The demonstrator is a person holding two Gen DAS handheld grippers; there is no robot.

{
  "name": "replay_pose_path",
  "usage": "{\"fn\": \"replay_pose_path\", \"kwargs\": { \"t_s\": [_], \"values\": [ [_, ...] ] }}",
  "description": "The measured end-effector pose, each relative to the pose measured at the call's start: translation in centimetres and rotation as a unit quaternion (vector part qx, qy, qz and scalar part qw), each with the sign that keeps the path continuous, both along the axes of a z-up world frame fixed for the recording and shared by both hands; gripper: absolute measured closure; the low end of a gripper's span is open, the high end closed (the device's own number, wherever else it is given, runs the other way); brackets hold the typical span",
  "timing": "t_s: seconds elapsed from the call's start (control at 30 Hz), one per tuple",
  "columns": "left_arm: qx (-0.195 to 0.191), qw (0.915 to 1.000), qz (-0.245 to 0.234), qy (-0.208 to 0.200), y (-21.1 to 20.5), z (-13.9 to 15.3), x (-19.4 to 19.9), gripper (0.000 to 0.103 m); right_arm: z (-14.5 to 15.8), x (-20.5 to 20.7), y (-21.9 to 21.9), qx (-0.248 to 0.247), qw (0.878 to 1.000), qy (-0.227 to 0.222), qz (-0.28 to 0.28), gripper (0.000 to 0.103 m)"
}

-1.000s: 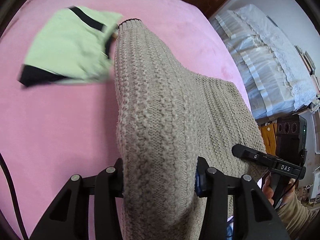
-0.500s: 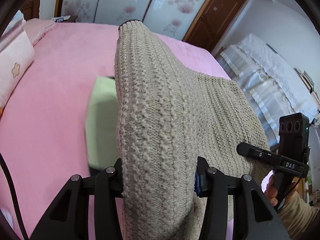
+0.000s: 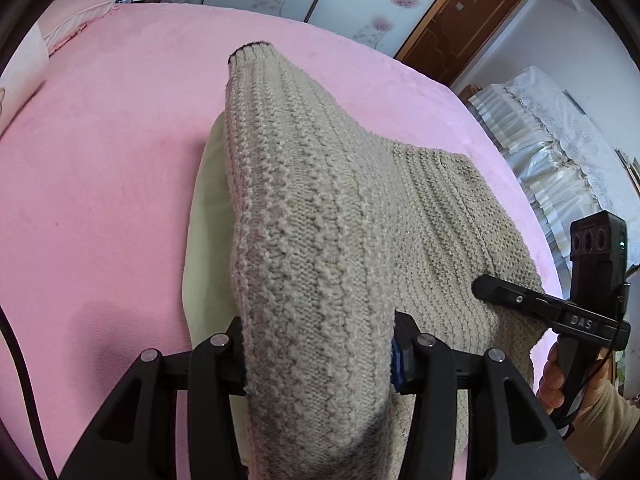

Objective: Fold large clothes
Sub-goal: 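Carry the lifted cardigan with both tools onto the pale green garment, then lower the cardigan onto the green garment and open both tools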

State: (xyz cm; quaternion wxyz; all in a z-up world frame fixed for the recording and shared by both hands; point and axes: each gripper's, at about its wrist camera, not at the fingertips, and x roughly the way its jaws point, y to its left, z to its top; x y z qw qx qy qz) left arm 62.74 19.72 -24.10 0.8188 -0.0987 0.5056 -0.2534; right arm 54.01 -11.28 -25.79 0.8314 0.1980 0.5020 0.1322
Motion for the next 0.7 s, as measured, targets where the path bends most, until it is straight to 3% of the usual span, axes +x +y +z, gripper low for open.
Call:
{"fn": "replay_pose_path", "kwargs": {
  "t_s": [0.23,0.4,0.5,0.6,0.7],
  "values": [
    [-0.012,0.9999,-0.004,0.006,-0.4,-3.5,-0.1,0.042,-3.0,0.1,-0.9,-0.017,1.0,0.019,-0.016,0.061],
    [-0.013,0.9999,-0.009,0.007,1.5,-4.2,-0.9,0.037,-2.6,-0.7,-0.7,-0.048,0.999,0.009,-0.022,0.055],
    [0.01,0.9998,-0.007,0.013,1.3,-3.1,-1.1,0.029,-1.1,-1.1,0.4,-0.114,0.993,-0.001,-0.016,0.041],
    [0.04,0.9992,-0.002,0.009,0.9,-0.8,-1.8,0.028,1.1,-2.2,0.8,-0.163,0.987,-0.016,-0.011,0.041],
    [0.073,0.997,0.011,-0.026,1.3,2.4,-2.9,0.028,4.2,-4.2,0.8,-0.199,0.978,-0.063,-0.029,0.041]
  ]
}}
